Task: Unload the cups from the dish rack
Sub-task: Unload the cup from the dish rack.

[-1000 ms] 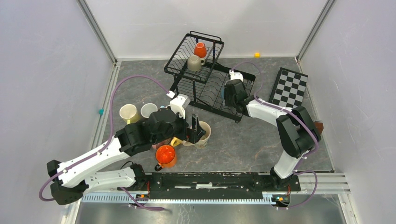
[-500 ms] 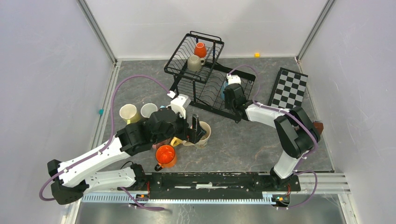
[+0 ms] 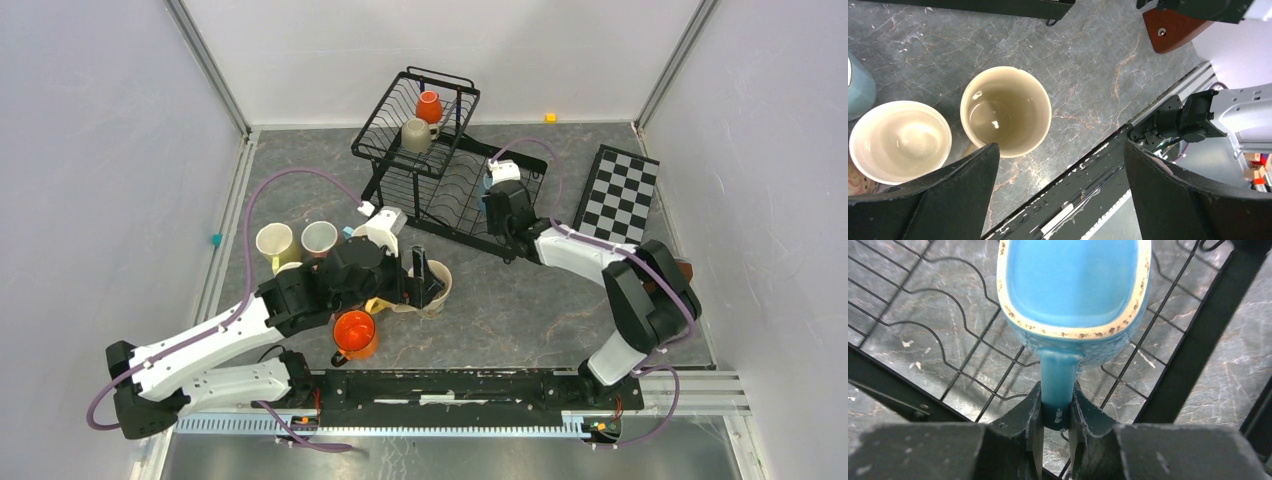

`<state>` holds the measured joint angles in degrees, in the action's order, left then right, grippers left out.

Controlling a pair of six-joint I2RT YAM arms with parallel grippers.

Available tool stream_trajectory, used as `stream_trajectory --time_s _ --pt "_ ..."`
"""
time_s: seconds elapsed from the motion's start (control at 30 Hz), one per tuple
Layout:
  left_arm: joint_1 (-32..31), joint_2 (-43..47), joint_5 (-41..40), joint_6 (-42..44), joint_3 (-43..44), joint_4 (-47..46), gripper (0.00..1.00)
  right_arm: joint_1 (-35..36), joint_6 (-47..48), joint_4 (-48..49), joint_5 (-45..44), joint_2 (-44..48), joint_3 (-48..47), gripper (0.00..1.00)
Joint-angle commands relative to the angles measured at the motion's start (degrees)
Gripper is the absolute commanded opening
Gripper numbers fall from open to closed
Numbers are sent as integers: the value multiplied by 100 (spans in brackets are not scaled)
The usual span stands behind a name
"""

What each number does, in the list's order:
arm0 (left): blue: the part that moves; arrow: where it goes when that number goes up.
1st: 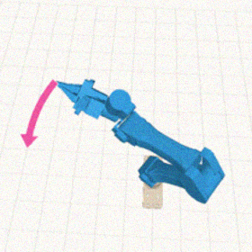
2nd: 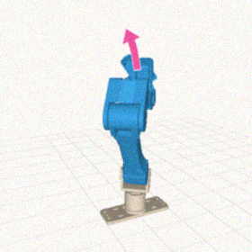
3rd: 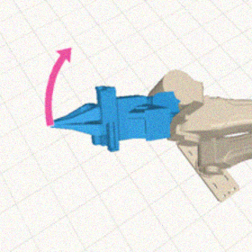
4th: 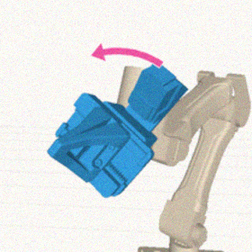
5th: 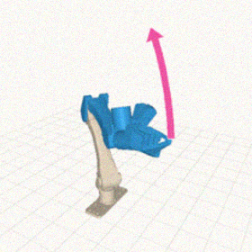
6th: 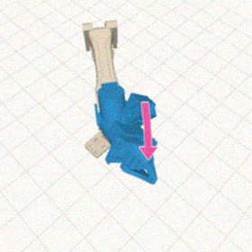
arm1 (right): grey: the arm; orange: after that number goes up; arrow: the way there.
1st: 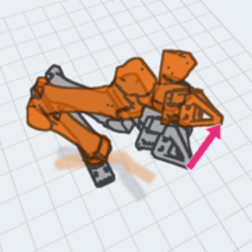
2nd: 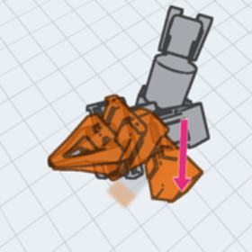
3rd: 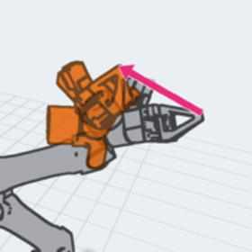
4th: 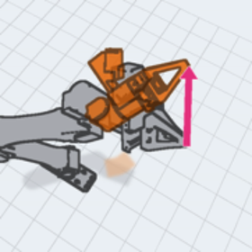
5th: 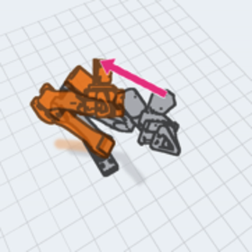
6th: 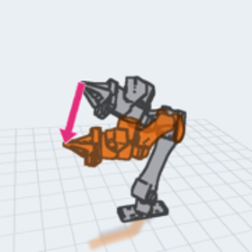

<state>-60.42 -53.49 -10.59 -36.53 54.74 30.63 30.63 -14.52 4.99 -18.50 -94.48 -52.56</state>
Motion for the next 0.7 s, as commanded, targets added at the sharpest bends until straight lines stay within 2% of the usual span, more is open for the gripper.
stream_trajectory --time_s 0.0,0.5,0.67 --pt "83 158 -135 -570 -192 -651 100 -17 110 427 -127 688 -116 0" --pt "417 177 243 -1017 -499 -1509 100 -33 -415 -642 373 2190 -34 0" --pt "854 177 816 -1313 -607 -1965 100 -36 -487 -1175 729 2772 -86 0"
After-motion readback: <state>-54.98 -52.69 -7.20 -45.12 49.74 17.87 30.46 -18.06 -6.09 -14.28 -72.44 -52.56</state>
